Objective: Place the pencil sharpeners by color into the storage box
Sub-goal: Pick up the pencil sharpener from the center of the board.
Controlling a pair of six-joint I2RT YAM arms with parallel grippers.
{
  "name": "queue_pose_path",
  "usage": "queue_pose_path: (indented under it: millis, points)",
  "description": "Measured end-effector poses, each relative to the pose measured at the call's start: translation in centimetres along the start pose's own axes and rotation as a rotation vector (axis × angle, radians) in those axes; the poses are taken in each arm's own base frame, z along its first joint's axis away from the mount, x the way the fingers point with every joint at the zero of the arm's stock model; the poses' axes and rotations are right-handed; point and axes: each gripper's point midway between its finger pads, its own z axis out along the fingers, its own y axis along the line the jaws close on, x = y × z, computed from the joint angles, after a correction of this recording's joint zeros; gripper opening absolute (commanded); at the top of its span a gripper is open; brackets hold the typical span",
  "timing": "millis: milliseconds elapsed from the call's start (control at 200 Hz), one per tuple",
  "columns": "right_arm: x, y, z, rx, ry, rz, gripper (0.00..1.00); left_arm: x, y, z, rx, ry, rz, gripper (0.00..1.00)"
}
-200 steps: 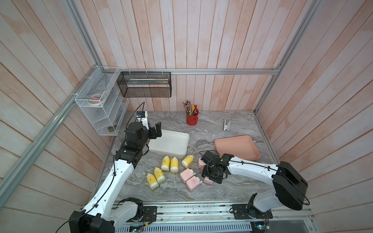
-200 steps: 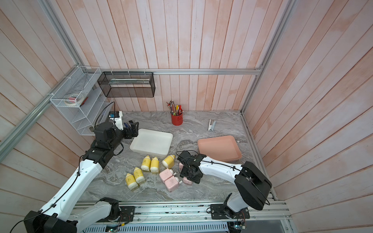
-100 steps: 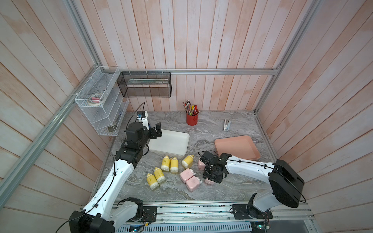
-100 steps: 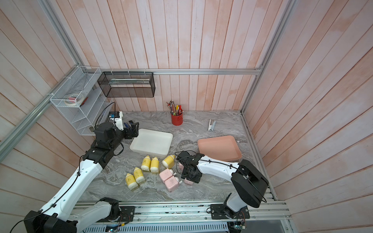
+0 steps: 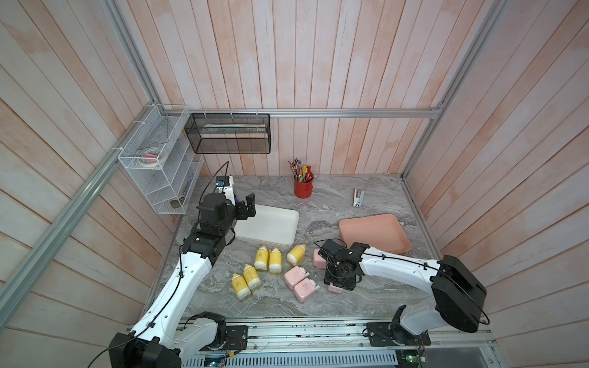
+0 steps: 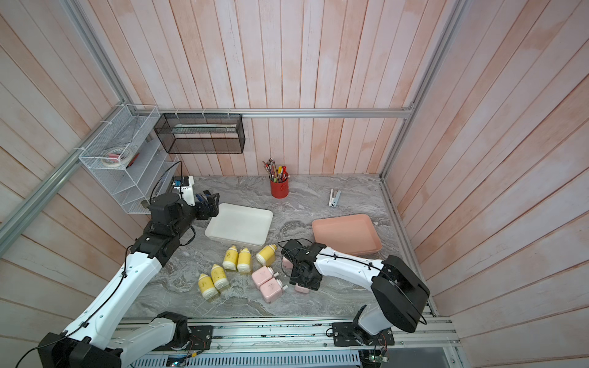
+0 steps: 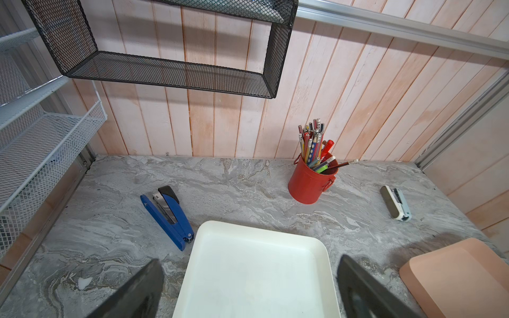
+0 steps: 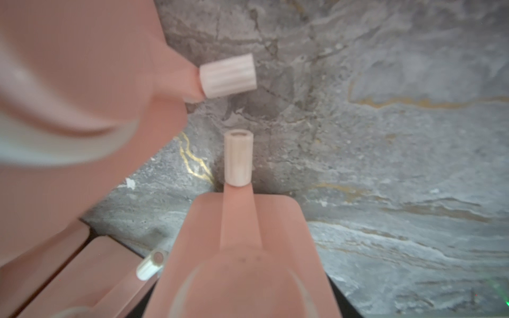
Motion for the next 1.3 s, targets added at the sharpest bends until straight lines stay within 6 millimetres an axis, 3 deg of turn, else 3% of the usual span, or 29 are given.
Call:
queue_pose_path:
  millis: [290,585,755,1045,1300]
  points:
    - [-1.2,-2.6,-2.5,0.069,-0.064,-0.049,0.27,-0.1,0.0,-0.1,0.000,-0.003,0.000,1.00]
    - [-8.4,-4.9,-7.4,0.069,-0.217,-0.059,0.26,-0.3,0.0,-0.3,0.002,-0.009,0.003,1.00]
    - [-11.6,-6.8,-8.8,0.088,-0.257,-0.083,0.25,-0.3,0.0,-0.4,0.002,-0.012,0.003,1.00]
    - [-15.7,-8.0,-8.1,0.136,-0.244,-0.184,0.24,-0.3,0.0,-0.4,0.002,-0.012,0.010,1.00]
    - [-17.2,-7.9,-4.3,0.154,-0.160,-0.278,0.21,-0.3,-0.1,-0.3,0.003,-0.010,0.012,1.00]
